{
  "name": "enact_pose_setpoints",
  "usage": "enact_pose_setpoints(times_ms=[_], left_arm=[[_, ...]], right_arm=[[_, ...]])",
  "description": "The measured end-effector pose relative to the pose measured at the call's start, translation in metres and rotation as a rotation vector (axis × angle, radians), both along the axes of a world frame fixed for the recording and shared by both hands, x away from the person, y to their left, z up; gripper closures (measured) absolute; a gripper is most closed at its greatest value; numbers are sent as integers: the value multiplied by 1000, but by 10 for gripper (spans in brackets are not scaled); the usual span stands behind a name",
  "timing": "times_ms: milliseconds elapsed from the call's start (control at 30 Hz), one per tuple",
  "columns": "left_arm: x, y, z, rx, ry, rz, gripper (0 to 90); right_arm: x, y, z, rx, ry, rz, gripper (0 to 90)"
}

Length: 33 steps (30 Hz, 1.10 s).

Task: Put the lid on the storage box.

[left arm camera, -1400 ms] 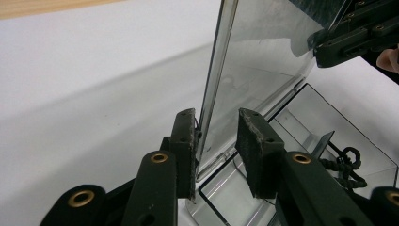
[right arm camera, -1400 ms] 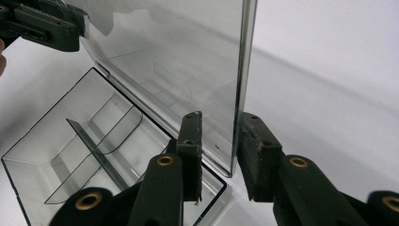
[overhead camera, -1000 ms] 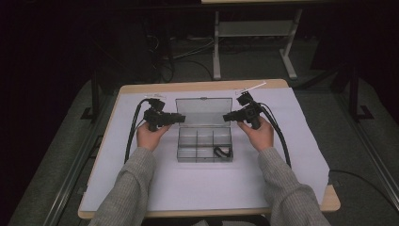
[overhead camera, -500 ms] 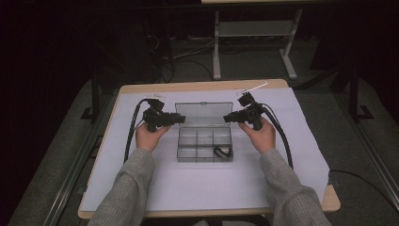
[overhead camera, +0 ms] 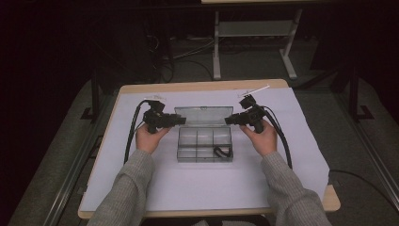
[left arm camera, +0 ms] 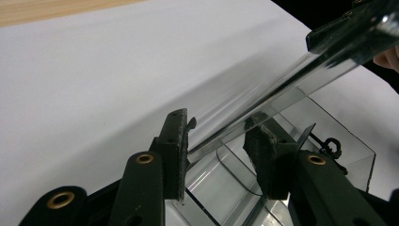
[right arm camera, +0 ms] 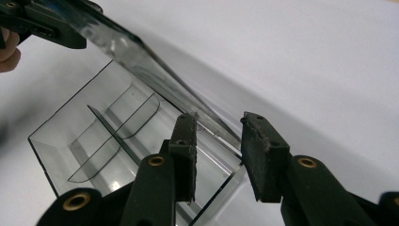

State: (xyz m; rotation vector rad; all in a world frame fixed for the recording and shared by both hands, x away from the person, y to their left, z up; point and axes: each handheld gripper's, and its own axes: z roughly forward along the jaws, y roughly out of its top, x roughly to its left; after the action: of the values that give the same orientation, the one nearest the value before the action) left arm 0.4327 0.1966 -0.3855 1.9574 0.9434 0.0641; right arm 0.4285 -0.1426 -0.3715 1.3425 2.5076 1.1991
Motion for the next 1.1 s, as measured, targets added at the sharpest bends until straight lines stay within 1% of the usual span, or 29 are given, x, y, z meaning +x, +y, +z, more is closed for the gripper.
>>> enact_pose_setpoints(times_ms=[300,400,467,533,600,633,733,867,1000,1033,1100], left_arm=[[-2,0,0,11,-6,-7,592],[-3,-1,1,17,-12,-13,587],[-5,-2,1,15,-12,-6,585],[-5,-3,1,22,-16,-9,584],[-6,-2,1,27,-19,-11,581],[-6,-2,1,29,-20,-11,580],[-6,-2,1,31,-19,-12,577],[-7,-2,1,30,-19,-11,570],[-9,-2,1,32,-18,-10,567],[-9,-2,2,33,-18,-13,566],[-10,-1,1,36,-19,-15,564]], right_arm=[[-7,-3,5,-15,-4,-5,662],[-10,-4,7,-28,-6,-4,672],[-12,-5,8,-33,-11,-9,687],[-14,-5,9,-37,-12,-13,719],[-18,-6,9,-33,-28,-17,737],[-19,-6,9,-33,-29,-18,752],[-22,-6,5,-34,-7,-12,780],[-26,-5,5,-36,-7,-4,848],[-31,0,8,-53,-19,-10,889],[-33,1,9,-64,-31,-8,892],[-36,3,10,-64,-43,-10,894]])
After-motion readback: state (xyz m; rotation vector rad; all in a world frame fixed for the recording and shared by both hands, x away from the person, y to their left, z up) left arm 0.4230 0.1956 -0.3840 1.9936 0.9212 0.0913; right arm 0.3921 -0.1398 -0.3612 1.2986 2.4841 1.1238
